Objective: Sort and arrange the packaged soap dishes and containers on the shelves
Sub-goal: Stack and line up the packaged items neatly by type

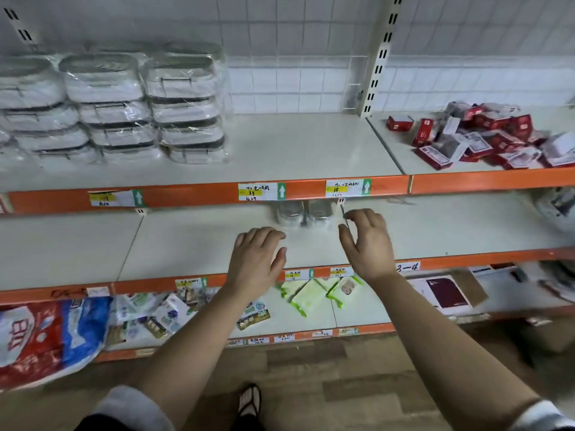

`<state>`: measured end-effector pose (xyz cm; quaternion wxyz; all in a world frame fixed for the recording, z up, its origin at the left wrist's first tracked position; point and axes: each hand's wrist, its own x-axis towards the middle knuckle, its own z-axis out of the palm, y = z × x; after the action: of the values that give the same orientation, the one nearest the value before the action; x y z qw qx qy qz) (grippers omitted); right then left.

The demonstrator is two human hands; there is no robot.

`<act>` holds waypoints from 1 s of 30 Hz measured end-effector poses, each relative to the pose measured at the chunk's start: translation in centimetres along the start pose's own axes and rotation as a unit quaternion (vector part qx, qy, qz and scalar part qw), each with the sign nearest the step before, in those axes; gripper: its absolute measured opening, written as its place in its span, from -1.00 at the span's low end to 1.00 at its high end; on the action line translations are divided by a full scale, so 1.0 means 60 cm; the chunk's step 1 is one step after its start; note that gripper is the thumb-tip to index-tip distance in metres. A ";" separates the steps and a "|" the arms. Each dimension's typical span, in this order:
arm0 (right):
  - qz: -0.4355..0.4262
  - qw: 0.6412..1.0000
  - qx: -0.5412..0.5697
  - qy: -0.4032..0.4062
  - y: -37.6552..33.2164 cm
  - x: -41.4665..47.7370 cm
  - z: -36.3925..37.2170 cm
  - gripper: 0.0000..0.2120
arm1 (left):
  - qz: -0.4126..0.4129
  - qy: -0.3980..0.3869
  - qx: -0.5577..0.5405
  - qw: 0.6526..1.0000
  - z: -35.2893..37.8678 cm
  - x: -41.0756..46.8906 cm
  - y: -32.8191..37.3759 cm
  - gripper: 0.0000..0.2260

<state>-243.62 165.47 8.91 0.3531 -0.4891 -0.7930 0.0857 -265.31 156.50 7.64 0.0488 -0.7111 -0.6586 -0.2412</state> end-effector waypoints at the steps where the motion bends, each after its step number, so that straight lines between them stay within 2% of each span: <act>1: 0.014 1.000 0.002 -0.015 0.014 -0.010 0.009 -0.80 | -0.003 -0.015 0.001 1.000 0.017 0.000 0.002 -0.64; 7: 0.065 0.992 0.013 -0.105 0.088 -0.049 0.096 -0.69 | -0.031 -0.072 -0.006 0.997 0.136 0.009 -0.019 -0.71; 12: 0.095 0.986 0.007 -0.134 0.155 -0.043 0.185 -0.60 | -0.054 -0.088 -0.014 0.995 0.239 0.045 -0.054 -0.66; 19: 0.095 0.987 -0.004 -0.132 0.244 0.021 0.316 -0.50 | -0.075 -0.086 -0.021 0.993 0.394 0.122 -0.125 -0.56; 24: 0.082 0.989 -0.030 -0.123 0.293 0.076 0.408 -0.43 | -0.096 -0.056 0.007 0.994 0.489 0.196 -0.184 -0.47; 28: 0.058 0.989 -0.044 -0.126 0.316 0.122 0.460 -0.47 | -0.120 -0.045 -0.028 0.991 0.536 0.243 -0.217 -0.44; 30: 0.077 0.991 -0.026 -0.104 0.320 0.138 0.479 -0.48 | -0.129 -0.011 -0.073 0.989 0.548 0.256 -0.223 -0.46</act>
<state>-250.65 188.17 -17.53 0.2479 -0.5466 -0.7871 0.1423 -268.75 184.95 -18.33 -0.0420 -0.6248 -0.7259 -0.2845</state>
